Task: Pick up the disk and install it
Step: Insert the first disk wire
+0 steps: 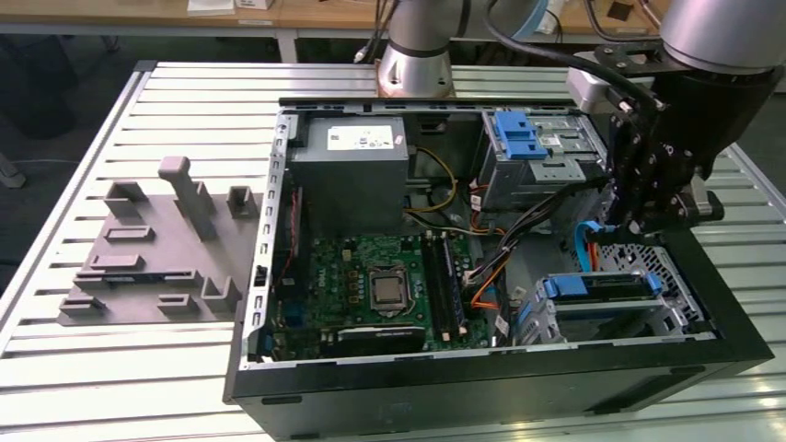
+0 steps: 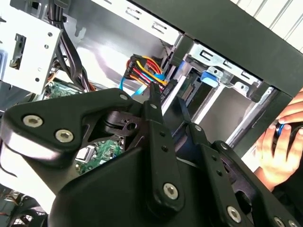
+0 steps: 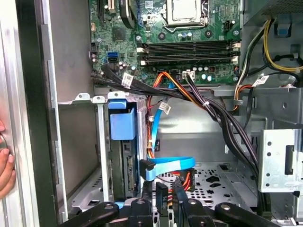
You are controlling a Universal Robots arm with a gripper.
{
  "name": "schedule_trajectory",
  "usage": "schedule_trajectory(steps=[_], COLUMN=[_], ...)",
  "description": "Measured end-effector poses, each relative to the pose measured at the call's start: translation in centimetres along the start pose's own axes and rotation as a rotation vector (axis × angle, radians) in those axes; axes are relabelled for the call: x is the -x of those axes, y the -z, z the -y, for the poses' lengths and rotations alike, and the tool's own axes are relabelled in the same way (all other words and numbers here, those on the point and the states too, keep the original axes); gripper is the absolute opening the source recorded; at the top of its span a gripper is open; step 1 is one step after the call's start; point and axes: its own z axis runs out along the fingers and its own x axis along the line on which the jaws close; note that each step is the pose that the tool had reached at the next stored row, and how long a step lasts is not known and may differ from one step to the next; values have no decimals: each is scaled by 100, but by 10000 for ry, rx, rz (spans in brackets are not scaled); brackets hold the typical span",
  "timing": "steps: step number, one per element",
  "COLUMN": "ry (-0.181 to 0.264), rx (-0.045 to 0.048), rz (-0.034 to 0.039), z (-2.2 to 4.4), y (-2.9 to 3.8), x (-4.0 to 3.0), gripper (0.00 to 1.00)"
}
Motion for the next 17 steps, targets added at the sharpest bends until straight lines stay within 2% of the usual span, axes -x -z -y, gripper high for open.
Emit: schedule_trajectory(steps=[6,7,9,12,14,17], ry=[0,1,6,20,18,19], rx=[3,16,87,242,244,247], rz=[-3,-5,-5,-10,-11,-11], z=[1,7,25,47,47,48], y=[-18,-18,-21,-23,-24,-25], x=[12,12,13,14,13,11], gripper=[29,22,22,22,22,16])
